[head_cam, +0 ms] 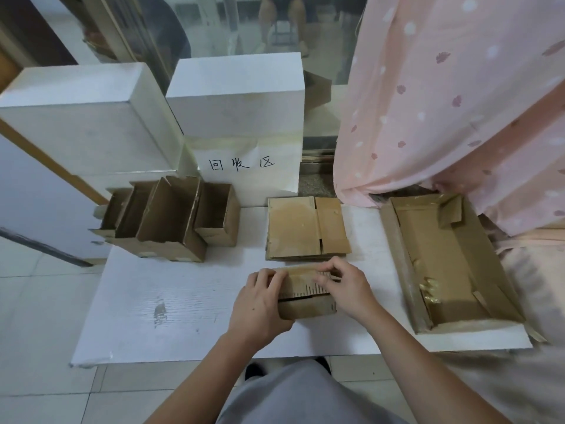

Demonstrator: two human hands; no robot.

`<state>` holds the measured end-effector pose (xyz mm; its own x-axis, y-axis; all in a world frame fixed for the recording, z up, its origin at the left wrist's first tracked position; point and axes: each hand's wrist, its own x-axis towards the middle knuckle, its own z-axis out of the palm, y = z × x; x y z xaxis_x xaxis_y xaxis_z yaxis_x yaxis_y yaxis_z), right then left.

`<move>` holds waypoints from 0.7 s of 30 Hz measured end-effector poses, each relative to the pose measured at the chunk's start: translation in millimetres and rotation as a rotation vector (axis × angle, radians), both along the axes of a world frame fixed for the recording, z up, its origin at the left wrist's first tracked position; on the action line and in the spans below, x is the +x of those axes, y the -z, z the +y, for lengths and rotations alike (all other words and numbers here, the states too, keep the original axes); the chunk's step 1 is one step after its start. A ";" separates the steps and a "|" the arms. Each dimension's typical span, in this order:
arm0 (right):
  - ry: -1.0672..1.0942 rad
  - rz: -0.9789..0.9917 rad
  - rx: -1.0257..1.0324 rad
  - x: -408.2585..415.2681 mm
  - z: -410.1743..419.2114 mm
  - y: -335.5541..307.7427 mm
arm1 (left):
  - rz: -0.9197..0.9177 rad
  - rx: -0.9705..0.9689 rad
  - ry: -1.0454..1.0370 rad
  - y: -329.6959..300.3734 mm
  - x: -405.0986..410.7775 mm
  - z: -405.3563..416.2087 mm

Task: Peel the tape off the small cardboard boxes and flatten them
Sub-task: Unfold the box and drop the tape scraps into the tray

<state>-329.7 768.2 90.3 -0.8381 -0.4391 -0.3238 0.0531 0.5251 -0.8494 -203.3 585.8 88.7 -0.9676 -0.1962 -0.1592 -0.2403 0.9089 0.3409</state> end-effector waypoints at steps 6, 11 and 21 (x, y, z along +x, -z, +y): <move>0.028 -0.021 -0.026 2.7 -8.5 1.6 | -0.008 0.135 -0.043 5.4 3.5 -13.8; -0.255 -0.160 -0.002 8.0 -1.4 -11.6 | 0.018 0.331 -0.156 5.6 4.3 -28.0; -0.110 -0.171 -0.094 12.5 -7.9 -13.9 | 0.122 0.771 -0.468 4.5 5.0 -28.3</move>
<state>-317.2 760.4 104.2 -0.7201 -0.5598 -0.4100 0.1471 0.4543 -0.8786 -198.4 557.6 84.2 -0.8347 -0.4545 -0.3110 -0.4501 0.2374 0.8609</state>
